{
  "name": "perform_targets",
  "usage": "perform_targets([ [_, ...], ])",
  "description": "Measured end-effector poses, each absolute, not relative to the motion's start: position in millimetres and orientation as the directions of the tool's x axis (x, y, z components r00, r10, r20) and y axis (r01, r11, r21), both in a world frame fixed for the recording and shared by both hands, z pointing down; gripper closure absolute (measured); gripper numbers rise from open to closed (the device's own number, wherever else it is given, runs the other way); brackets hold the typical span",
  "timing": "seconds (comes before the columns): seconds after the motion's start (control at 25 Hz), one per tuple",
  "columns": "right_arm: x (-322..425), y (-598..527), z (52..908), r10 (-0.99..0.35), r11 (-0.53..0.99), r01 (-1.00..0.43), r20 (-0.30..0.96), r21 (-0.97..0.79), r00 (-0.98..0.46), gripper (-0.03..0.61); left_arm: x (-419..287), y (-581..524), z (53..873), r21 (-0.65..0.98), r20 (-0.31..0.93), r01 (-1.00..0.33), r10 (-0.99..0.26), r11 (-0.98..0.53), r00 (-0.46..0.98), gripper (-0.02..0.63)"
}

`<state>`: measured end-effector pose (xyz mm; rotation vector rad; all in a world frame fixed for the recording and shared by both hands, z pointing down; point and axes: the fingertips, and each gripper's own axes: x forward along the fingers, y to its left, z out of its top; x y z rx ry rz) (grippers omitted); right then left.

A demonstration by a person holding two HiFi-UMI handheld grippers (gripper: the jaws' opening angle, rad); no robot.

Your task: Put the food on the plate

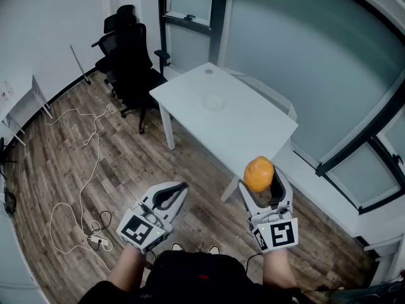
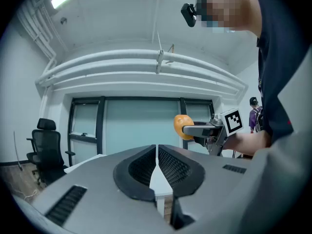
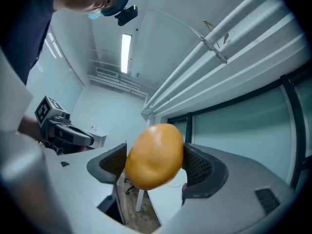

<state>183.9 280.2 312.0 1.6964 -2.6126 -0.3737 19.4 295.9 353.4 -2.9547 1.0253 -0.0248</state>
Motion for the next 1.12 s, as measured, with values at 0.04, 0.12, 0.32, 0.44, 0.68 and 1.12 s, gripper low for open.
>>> perform_targets([
  [0.04,183,279,312,-0.901,0.387,-0.900,-0.125,0.200,-0.415,0.206,19,295,351,-0.010,0.013,-0.624,-0.624,-0.781,0.781,0.580],
  [0.12,182,276,313,-0.901,0.389,-0.899,-0.123,0.200,-0.417,0.206,18,292,349,0.000,0.019,-0.630,-0.630,-0.776,0.776,0.580],
  [0.32,180,270,316,-0.897,0.396,-0.895,-0.121,0.204,-0.425,0.206,16,286,352,0.002,0.020,-0.636,-0.636,-0.772,0.771,0.578],
  [0.44,177,269,315,-0.896,0.398,-0.893,-0.118,0.208,-0.427,0.206,14,286,351,0.001,0.018,-0.634,-0.634,-0.773,0.773,0.580],
  [0.68,166,269,313,-0.893,0.405,-0.892,-0.124,0.201,-0.434,0.206,3,288,351,0.001,0.015,-0.631,-0.631,-0.776,0.776,0.578],
  [1.12,89,257,320,-0.902,0.384,-0.903,-0.129,0.196,-0.411,0.206,-86,282,360,0.018,0.001,-0.639,-0.639,-0.769,0.769,0.580],
])
